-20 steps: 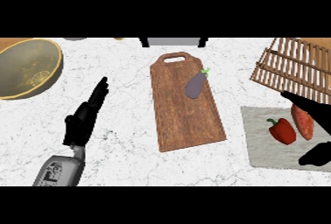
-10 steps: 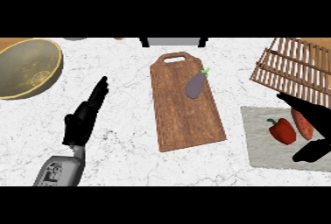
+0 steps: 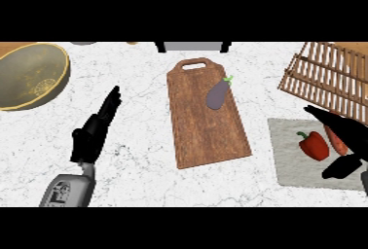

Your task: Pick the bell pepper from the placemat and place it in the tiered shelf

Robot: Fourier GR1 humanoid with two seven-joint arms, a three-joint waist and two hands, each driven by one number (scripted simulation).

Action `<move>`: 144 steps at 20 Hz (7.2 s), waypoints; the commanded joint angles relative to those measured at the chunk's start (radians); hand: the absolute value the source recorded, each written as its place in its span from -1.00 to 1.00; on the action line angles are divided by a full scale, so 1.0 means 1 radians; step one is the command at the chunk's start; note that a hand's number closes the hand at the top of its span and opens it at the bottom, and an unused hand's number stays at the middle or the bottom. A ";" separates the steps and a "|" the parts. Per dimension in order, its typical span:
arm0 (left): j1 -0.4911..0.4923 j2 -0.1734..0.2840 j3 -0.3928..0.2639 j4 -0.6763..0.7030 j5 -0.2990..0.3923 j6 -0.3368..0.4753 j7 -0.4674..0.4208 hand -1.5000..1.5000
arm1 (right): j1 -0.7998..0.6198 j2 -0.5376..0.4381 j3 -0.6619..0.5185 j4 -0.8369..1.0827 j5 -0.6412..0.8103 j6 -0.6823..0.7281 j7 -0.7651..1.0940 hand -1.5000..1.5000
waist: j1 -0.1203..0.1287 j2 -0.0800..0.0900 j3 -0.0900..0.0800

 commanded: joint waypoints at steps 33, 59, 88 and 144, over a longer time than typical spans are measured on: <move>-0.010 -0.024 0.019 -0.015 -0.018 -0.032 0.014 0.00 | -0.238 0.490 0.085 -0.144 0.055 -0.547 0.897 1.00 | 0.026 -0.007 0.000; 0.010 0.004 0.061 -0.013 -0.012 -0.040 -0.018 0.00 | -0.598 0.365 0.043 -0.579 0.566 -0.284 1.335 1.00 | -0.004 -0.003 -0.001; -0.024 -0.015 0.055 0.033 -0.034 -0.044 -0.013 0.00 | -0.674 0.002 -0.206 -0.080 0.539 -0.556 0.974 1.00 | 0.006 0.004 0.000; -0.011 -0.061 0.031 -0.017 -0.074 -0.002 0.030 0.00 | -0.637 -0.213 -0.516 -0.114 0.014 -1.025 0.946 -1.00 | -0.018 -0.006 -0.001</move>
